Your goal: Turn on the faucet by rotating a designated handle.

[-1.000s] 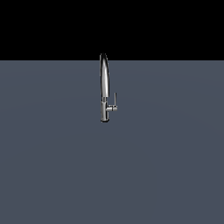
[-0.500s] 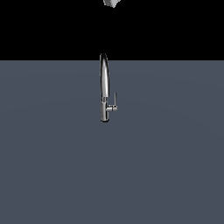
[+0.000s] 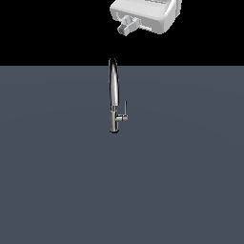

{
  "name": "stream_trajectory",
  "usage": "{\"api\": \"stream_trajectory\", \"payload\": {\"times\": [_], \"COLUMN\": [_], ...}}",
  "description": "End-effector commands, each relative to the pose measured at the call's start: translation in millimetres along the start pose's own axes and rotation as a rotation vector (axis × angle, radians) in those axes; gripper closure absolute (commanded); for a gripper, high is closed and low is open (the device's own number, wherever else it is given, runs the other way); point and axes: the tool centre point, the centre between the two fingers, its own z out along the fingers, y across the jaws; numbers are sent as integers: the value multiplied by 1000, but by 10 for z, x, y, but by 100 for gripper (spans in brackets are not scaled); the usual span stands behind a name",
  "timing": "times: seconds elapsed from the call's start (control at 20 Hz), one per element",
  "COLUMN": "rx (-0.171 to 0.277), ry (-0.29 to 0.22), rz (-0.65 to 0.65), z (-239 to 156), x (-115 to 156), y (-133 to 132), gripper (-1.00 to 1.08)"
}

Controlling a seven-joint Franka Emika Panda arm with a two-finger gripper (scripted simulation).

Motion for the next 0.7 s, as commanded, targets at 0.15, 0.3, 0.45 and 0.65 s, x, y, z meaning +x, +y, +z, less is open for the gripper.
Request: {"api": "stream_trajectory", "payload": {"times": [0.15,0.3,0.45,0.65], "rx": [77,120,164,225], "ry": [-87,-136,-186,-254], "rz": [77,120,165,227], "z": [65,116,177,279], "x": [386,599,815,1107], "y": [-34,-43,-45,-37], "gripper": [108,108,108,108]}}
